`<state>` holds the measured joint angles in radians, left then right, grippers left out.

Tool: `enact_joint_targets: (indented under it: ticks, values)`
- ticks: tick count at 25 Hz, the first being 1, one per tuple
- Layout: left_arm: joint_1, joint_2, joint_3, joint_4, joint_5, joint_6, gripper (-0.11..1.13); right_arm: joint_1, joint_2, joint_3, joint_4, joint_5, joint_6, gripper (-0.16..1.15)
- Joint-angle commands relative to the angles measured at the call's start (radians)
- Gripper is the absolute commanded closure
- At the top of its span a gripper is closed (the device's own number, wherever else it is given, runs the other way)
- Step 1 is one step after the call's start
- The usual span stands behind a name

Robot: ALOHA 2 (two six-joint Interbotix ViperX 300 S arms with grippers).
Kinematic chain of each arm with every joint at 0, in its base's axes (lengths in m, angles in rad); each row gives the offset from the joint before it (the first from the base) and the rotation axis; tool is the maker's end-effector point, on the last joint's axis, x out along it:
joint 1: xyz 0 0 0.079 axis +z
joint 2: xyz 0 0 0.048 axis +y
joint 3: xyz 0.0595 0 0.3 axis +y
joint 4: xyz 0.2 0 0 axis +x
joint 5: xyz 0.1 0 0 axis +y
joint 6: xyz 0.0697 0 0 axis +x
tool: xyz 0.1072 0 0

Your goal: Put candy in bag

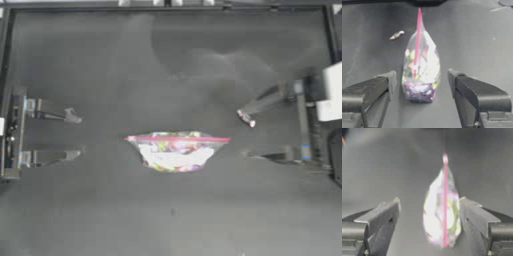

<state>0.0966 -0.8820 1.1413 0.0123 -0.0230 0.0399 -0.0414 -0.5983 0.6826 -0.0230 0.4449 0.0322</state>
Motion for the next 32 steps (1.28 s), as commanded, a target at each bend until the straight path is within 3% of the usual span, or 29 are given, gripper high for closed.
enact_joint_targets:
  ticks: [1, 9, 22, 32]
  values:
    - [0.012, 0.011, -0.014, 0.000, 0.011, -0.002, 0.08, -0.003, 0.074, -0.110, -0.005, 0.060, 0.000, 0.00]
    - [0.029, 0.021, -0.002, 0.000, 0.014, -0.002, 0.08, -0.006, 0.239, -0.288, -0.046, 0.196, 0.002, 0.00]
    - [0.063, 0.021, 0.017, -0.002, 0.014, -0.002, 0.08, -0.005, 0.486, -0.541, -0.064, 0.391, 0.003, 0.00]
    - [0.077, 0.023, 0.035, -0.009, 0.014, -0.003, 0.08, -0.003, 0.632, -0.680, -0.087, 0.463, 0.002, 0.01]
